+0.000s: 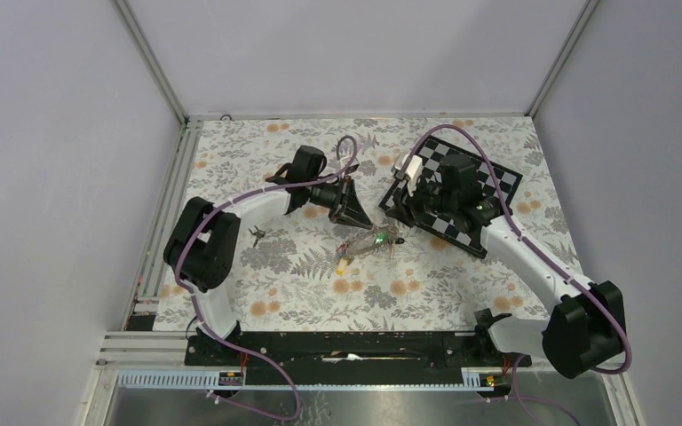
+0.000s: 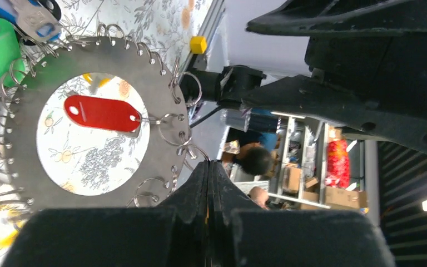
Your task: Put the keys on the keyring
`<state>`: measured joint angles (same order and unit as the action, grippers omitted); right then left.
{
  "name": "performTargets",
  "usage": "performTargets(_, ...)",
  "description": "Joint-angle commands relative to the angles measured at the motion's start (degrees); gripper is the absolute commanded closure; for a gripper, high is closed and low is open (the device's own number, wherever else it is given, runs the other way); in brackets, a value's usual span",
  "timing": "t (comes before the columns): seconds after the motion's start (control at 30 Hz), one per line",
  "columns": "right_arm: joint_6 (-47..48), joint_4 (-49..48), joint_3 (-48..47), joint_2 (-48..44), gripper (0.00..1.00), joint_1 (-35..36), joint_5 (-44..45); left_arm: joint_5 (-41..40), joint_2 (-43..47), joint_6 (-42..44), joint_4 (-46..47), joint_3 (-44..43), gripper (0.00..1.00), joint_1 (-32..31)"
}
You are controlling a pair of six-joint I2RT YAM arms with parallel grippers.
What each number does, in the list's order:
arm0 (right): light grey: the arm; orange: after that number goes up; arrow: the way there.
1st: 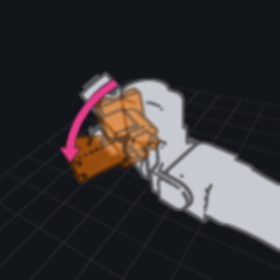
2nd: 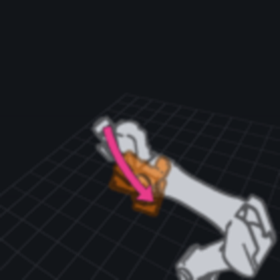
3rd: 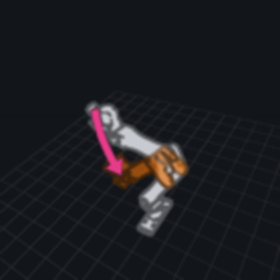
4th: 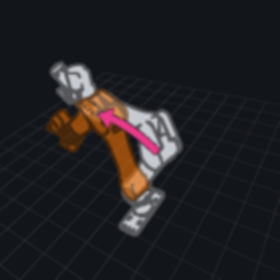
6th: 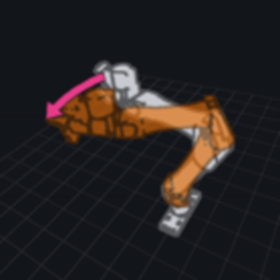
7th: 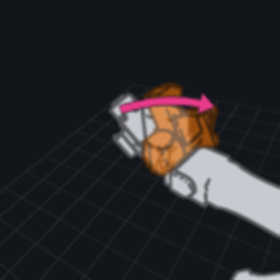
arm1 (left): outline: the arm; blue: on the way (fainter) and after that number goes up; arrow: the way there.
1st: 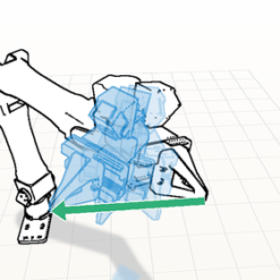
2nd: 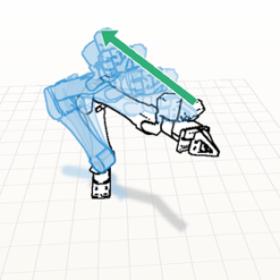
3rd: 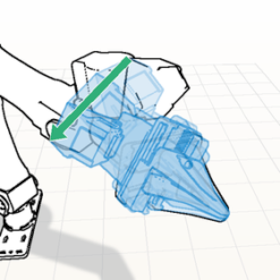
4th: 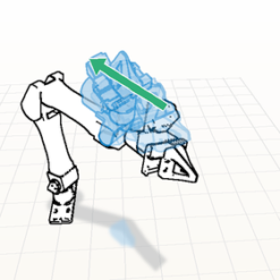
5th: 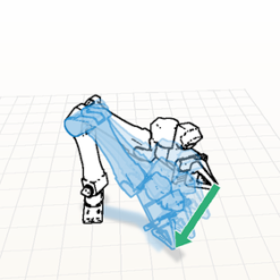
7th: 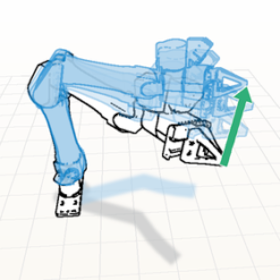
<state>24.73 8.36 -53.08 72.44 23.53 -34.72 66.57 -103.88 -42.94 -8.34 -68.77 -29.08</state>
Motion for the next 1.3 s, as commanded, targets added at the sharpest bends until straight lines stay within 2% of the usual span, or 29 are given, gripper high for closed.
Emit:
performTargets(0.0,4.07,2.01,-2.43,-3.24,0.48,-0.33,1.26,4.04,1.46,-23.57,26.42,3.61,1.0,0.43)
performTargets(0.1,4.57,4.04,-2.87,-3.87,0.46,-0.32,-1.62,3.18,1.01,-26.73,29.13,4.41,1.0,0.43)
performTargets(0.33,1.58,3.53,-1.5,-2.44,0.45,-0.31,-8.83,3.23,1.3,-25.53,29.27,4.4,1.0,0.43)
performTargets(0.43,0.77,1.98,-0.49,-2.56,0.45,-0.3,-6.91,2.79,1.92,-13.99,18.18,2.01,1.0,2.02)
performTargets(0.5,0.83,1.89,-0.01,-2.9,0.45,-0.33,-5.54,0.12,2.7,-1.89,6.97,-0.65,1.0,4.53)
performTargets(0.6,0.85,1.92,0.46,-3.19,0.45,-0.35,-4.49,-5.36,3.43,12.12,-3.45,-4.19,1.0,8.37)
performTargets(0.67,0.85,1.9,0.56,-3.34,0.45,-0.28,-3.88,-10.13,2.91,19.38,-9.46,-7.25,0.92,9.99)
performTargets(0.77,1.0,1.79,0.77,-3.14,0.44,-0.33,-3.27,-16.54,0.61,24.94,-14.13,-11.18,0.8,10.62)
performTargets(1.1,1.46,1.5,2.09,-4.7,0.44,-0.4,-1.22,-31.2,-13.09,22.7,-15.22,-21.27,0.48,9.57)
performTargets(1.2,1.68,2.27,2.21,-5.17,0.44,-0.41,-0.87,-35.09,-16.21,23.33,-15.97,-23.03,0.42,7.9)
performTargets(1.27,1.85,2.36,2.56,-5.64,0.44,-0.41,-0.63,-36.9,-17.89,23.68,-16.54,-23.85,0.41,6.92)
